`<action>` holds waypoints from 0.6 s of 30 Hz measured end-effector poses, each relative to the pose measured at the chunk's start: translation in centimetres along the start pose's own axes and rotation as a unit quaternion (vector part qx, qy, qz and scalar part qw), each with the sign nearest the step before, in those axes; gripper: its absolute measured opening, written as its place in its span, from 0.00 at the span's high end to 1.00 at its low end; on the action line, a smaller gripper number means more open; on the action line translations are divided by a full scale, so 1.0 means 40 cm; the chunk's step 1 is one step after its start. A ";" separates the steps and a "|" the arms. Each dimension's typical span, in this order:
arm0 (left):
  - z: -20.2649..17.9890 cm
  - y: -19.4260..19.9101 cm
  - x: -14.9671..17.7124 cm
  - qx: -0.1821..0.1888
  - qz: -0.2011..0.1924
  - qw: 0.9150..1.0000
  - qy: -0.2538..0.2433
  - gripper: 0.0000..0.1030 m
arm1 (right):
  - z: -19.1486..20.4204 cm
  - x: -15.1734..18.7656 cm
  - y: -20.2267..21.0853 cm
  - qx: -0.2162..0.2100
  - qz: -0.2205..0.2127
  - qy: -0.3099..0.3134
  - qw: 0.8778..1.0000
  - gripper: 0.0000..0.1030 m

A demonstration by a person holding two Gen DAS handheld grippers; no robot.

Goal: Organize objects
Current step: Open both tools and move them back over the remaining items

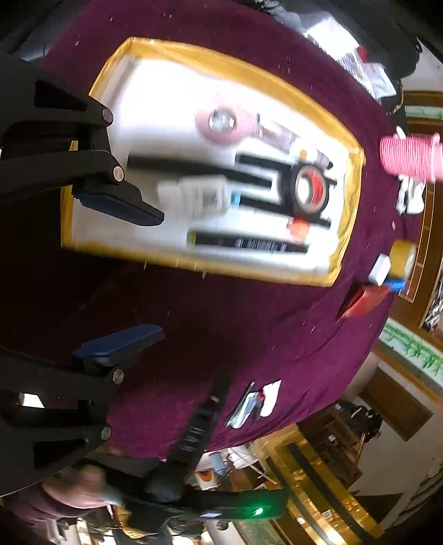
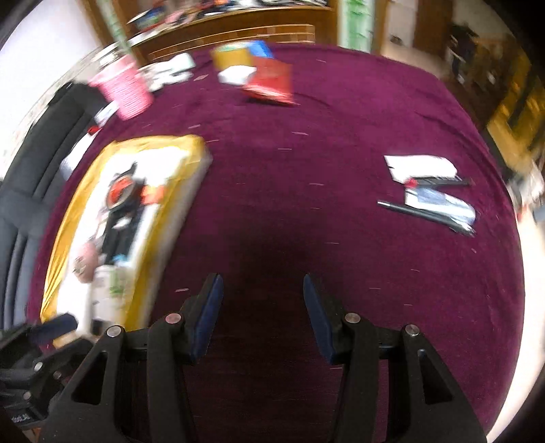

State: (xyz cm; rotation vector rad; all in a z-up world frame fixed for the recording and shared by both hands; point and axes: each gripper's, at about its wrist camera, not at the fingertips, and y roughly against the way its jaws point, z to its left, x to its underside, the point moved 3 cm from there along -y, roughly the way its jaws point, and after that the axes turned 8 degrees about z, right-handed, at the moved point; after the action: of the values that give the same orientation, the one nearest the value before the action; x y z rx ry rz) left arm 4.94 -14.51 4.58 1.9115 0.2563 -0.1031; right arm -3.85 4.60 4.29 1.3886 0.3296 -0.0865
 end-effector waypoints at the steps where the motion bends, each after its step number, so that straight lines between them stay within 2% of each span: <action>1: -0.020 -0.007 0.005 0.002 0.002 1.000 -0.004 0.47 | -0.051 -0.010 0.002 -0.001 -0.001 -0.020 1.000 0.54; 5: -0.072 -0.019 0.019 0.007 0.004 1.000 -0.013 0.47 | -0.297 -0.066 0.011 -0.009 -0.008 -0.115 0.993 0.54; 7: -0.087 -0.023 0.025 0.006 0.004 1.000 -0.011 0.47 | -0.427 -0.102 0.018 -0.020 -0.018 -0.164 0.986 0.54; 10: -0.095 -0.028 0.032 0.004 0.004 1.000 -0.004 0.47 | -0.544 -0.145 0.002 -0.047 -0.018 -0.198 0.979 0.54; 13: -0.102 -0.033 0.039 0.004 0.004 1.000 0.006 0.47 | -0.599 -0.192 -0.047 -0.075 0.003 -0.201 0.977 0.54; 16: -0.114 -0.037 0.050 0.002 0.003 1.000 0.009 0.47 | -0.597 -0.225 -0.102 -0.104 0.028 -0.194 0.975 0.54; 17: -0.117 -0.038 0.052 0.000 0.004 1.000 0.011 0.47 | -0.590 -0.230 -0.123 -0.121 0.040 -0.192 0.973 0.50; 18: -0.119 -0.039 0.053 0.000 0.004 1.000 0.012 0.47 | -0.580 -0.229 -0.123 -0.126 0.034 -0.188 0.973 0.48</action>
State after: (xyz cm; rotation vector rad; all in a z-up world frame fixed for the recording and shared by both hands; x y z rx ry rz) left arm 6.37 -9.25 4.40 1.9137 0.2657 -0.0746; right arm -17.94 25.06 -1.15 1.1022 -0.0248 -0.2406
